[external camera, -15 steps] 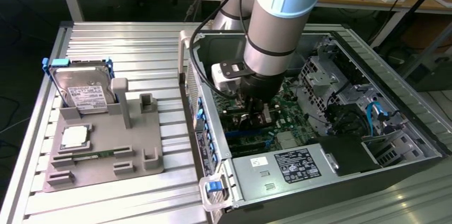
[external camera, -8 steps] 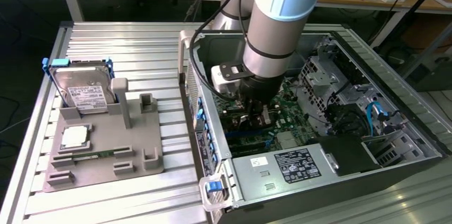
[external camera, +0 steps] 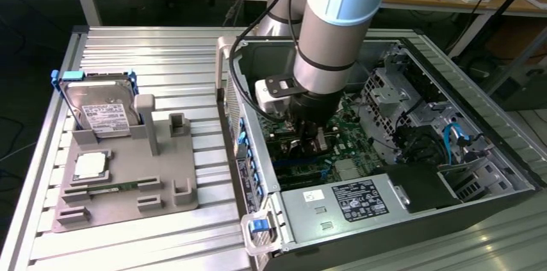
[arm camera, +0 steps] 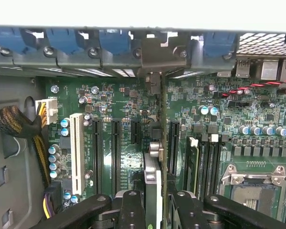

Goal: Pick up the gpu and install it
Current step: 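Insert the gpu into the slot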

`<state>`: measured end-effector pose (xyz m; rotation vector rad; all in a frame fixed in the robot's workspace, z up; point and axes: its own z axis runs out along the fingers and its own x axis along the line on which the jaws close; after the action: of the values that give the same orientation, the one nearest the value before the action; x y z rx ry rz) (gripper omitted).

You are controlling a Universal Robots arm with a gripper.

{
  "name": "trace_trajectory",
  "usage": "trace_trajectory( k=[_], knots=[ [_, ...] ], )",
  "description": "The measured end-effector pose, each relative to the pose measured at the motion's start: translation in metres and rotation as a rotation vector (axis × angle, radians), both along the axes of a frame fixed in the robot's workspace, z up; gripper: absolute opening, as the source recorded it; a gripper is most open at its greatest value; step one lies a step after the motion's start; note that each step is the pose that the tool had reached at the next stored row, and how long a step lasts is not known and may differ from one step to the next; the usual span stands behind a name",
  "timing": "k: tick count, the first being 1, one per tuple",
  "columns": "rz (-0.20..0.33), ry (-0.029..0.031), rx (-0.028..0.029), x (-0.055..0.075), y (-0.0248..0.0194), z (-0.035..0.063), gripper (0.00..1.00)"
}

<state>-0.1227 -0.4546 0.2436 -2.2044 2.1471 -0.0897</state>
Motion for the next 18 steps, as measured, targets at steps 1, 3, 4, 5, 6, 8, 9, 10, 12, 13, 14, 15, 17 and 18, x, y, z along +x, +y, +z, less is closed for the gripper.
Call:
trace_trajectory(
  k=[1, 3, 4, 5, 6, 8, 9, 10, 12, 13, 14, 15, 17, 18],
  knots=[
    [0.000, 0.0003, -0.0005, 0.0000, -0.0001, -0.0001, 0.27],
    [0.000, 0.0001, -0.0001, 0.0000, 0.0000, -0.0004, 0.27],
    [0.000, 0.0001, -0.0001, 0.0000, 0.0000, 0.0000, 0.27],
    [0.000, 0.0001, 0.0001, 0.0001, 0.0002, 0.0014, 0.27],
    [0.000, -0.0010, 0.0018, 0.0002, 0.0005, 0.0036, 0.27],
    [0.000, -0.0010, 0.0014, 0.0002, 0.0003, 0.0080, 0.27],
    [0.000, -0.0007, 0.0009, 0.0001, 0.0002, 0.0083, 0.27],
    [0.000, -0.0003, 0.0003, 0.0001, 0.0002, 0.0085, 0.27],
    [0.000, -0.0002, 0.0003, 0.0000, 0.0002, 0.0085, 0.27],
    [0.000, -0.0002, 0.0004, 0.0000, 0.0001, 0.0085, 0.27],
    [0.000, -0.0002, 0.0003, 0.0000, -0.0003, 0.0085, 0.27],
    [0.000, -0.0001, 0.0002, 0.0001, -0.0010, 0.0085, 0.27],
    [0.000, -0.0003, 0.0004, 0.0001, -0.0020, 0.0084, 0.27],
    [0.000, -0.0003, 0.0004, 0.0000, -0.0022, 0.0084, 0.27]
  ],
)
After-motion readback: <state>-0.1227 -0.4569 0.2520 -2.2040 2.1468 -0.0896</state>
